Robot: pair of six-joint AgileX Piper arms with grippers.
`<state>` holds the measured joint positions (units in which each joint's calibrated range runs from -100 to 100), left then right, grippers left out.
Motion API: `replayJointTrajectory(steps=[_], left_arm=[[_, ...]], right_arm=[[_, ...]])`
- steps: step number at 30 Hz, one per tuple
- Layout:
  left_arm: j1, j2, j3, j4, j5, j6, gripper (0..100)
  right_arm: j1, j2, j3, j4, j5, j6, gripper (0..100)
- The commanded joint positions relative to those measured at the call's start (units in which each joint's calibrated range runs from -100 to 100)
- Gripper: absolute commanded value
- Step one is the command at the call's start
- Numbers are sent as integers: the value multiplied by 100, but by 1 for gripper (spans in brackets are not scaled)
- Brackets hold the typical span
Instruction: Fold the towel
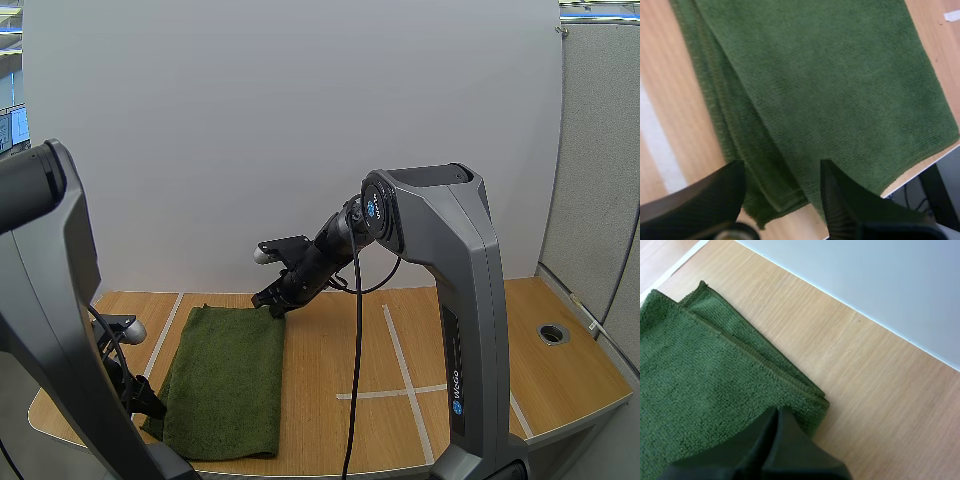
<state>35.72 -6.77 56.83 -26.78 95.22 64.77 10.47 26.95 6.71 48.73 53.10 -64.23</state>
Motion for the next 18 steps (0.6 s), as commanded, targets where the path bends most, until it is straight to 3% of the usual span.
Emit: replayJointTrajectory(steps=[1,18], left_arm=[[-46,313,228,-264,411,236,73],[-64,430,393,-801,238,650,72]], right_arm=[[-3,-94,-20,-90,-89,17,0],[-3,-94,-20,-101,-86,17,0]])
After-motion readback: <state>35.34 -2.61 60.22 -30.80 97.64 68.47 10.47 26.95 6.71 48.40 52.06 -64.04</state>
